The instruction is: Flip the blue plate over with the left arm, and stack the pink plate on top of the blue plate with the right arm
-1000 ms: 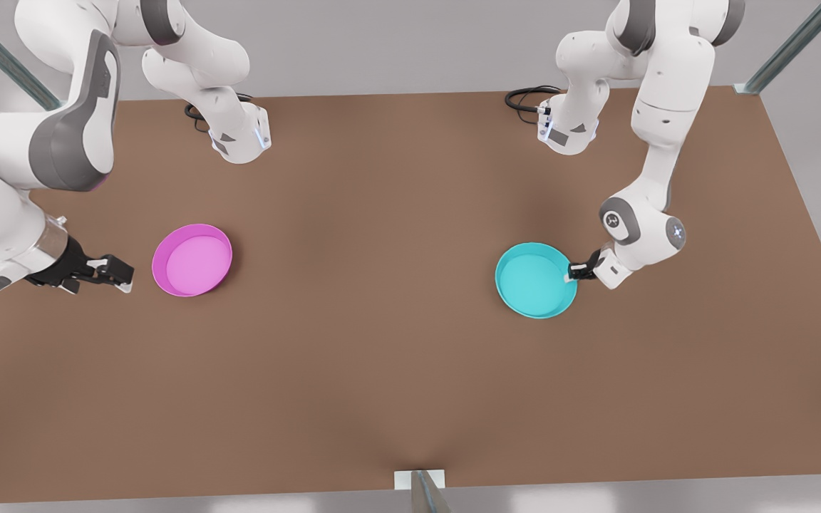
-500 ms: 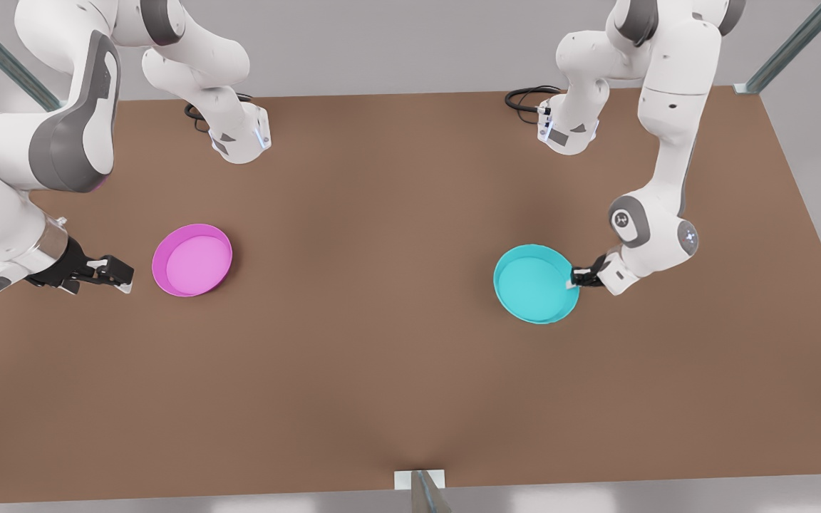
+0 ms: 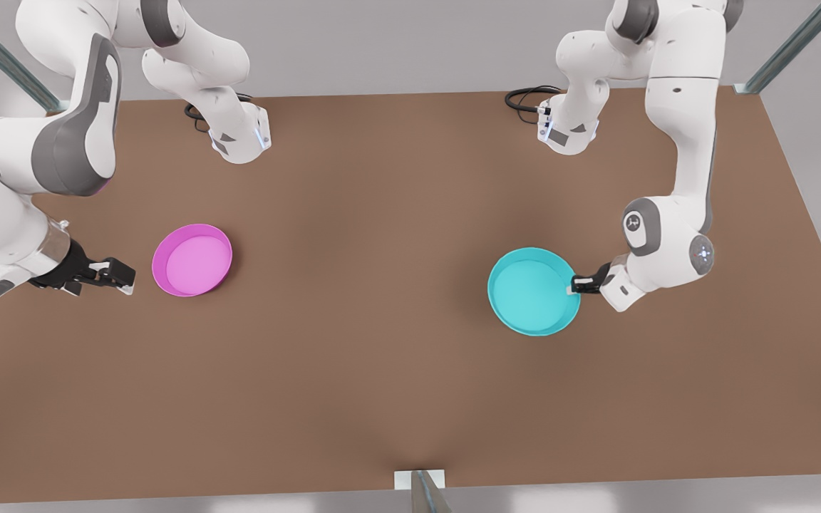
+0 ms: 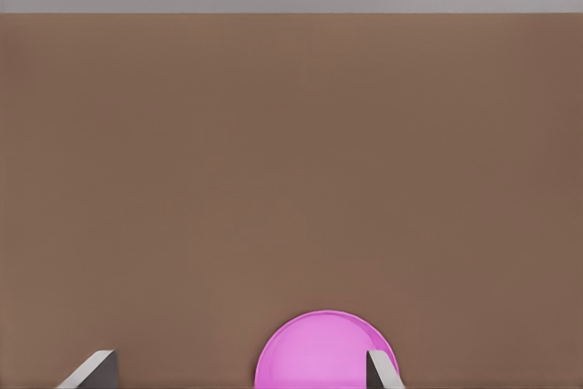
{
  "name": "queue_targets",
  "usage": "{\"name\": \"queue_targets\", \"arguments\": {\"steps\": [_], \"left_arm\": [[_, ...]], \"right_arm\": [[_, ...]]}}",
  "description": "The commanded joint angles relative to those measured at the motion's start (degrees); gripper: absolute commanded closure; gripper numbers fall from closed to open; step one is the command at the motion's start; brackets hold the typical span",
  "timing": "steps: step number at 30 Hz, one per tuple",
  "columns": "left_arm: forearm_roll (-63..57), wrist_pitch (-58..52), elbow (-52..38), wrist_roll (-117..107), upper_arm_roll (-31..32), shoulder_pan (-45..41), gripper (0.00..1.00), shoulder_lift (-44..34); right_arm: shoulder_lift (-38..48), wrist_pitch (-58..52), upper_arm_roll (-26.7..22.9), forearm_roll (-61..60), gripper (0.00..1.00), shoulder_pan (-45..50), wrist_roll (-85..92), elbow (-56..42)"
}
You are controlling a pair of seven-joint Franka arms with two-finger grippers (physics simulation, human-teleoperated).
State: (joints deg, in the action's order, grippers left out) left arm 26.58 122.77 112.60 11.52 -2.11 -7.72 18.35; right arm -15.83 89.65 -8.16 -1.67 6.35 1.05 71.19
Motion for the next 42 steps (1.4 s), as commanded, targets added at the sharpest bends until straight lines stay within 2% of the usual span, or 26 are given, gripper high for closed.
{"name": "queue_targets", "arguments": {"steps": [1, 6, 14, 24, 37, 42], "left_arm": [[2.95, -0.08, -0.01, 0.08, 0.00, -0.28, 0.79, 0.02], [-5.84, -3.86, -4.49, -6.86, 0.00, -3.18, 0.79, 0.98], [-18.05, -4.39, -6.16, -14.50, 0.00, -8.54, 0.79, 1.16], [-35.10, -13.70, -10.82, -30.94, 0.00, -16.27, 0.79, 0.37], [-56.81, -19.77, -12.05, -51.85, 0.00, -32.18, 0.79, 0.37], [-68.49, -22.66, -12.05, -61.79, 0.00, -39.03, 0.79, 1.25]], "right_arm": [[0.01, 0.00, -0.01, 0.00, 0.00, -0.02, 0.00, 0.00], [0.36, 1.75, -0.10, 0.17, 0.00, -0.19, 0.61, -3.69], [0.09, 2.20, -0.10, -0.18, 0.00, -0.19, 0.00, -3.17], [-0.08, 1.14, -0.01, 0.00, 0.00, 0.77, 0.00, -2.20], [-0.08, -0.09, -0.01, 0.00, 0.00, 1.30, -0.09, -1.94], [-0.35, -0.09, -0.01, 0.00, 0.00, 1.30, -0.09, -1.94]]}}
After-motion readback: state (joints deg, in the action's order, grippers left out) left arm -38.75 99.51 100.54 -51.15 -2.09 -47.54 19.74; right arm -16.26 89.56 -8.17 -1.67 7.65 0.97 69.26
